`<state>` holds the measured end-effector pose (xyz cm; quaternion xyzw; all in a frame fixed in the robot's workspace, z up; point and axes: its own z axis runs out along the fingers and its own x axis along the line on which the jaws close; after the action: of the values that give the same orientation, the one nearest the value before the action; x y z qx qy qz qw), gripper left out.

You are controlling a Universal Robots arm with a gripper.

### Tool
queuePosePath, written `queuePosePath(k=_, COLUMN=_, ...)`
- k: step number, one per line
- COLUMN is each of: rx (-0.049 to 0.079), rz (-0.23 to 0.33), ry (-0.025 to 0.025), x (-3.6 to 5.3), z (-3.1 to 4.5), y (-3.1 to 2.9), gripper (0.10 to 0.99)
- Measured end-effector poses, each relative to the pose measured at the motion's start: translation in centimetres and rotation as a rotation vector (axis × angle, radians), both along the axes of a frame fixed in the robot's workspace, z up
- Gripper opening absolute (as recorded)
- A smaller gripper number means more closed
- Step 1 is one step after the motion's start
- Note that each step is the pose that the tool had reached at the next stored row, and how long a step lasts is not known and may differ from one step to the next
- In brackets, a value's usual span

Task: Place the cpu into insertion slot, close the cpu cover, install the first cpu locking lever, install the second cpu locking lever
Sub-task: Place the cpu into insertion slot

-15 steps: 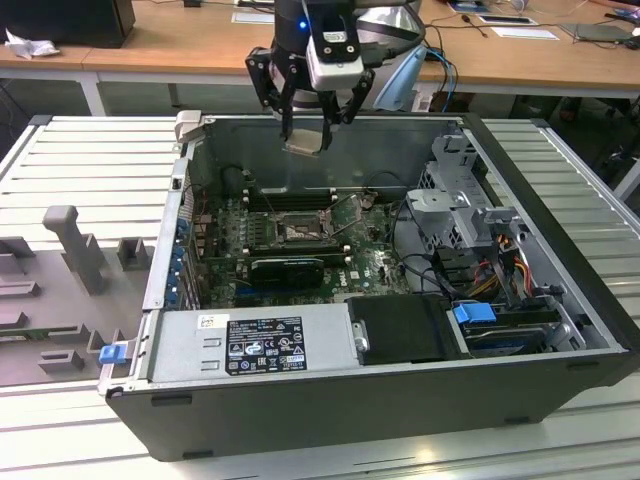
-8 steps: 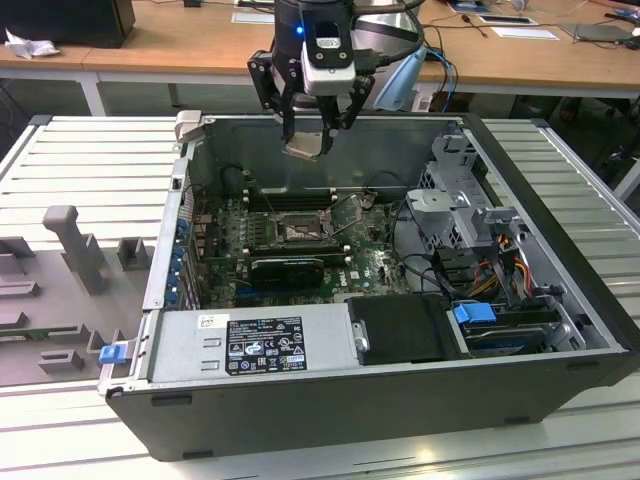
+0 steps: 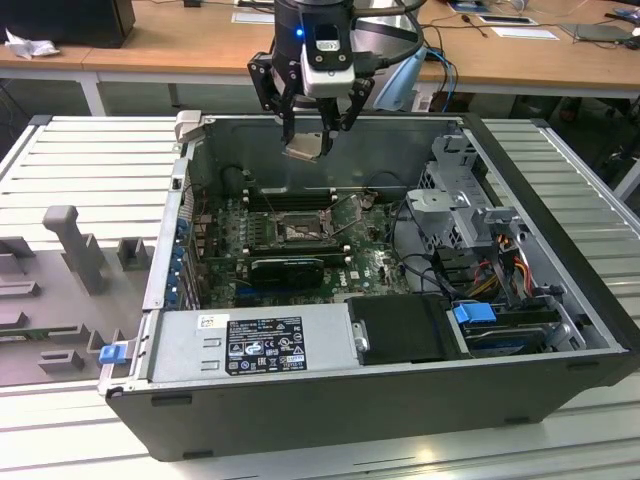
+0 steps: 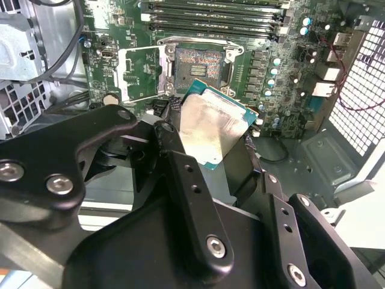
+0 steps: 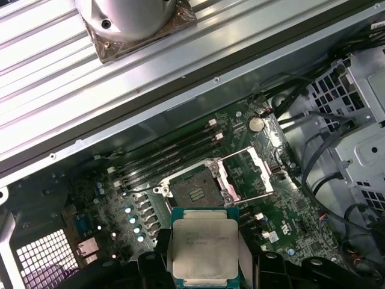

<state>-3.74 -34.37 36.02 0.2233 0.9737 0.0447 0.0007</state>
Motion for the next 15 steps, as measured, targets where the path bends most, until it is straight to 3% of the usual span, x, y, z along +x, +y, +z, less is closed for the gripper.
queuePosePath(k=15, rx=0.0, rz=-0.076, ry=-0.0001, x=0.0, z=-0.07, y=0.0, gripper=0.529)
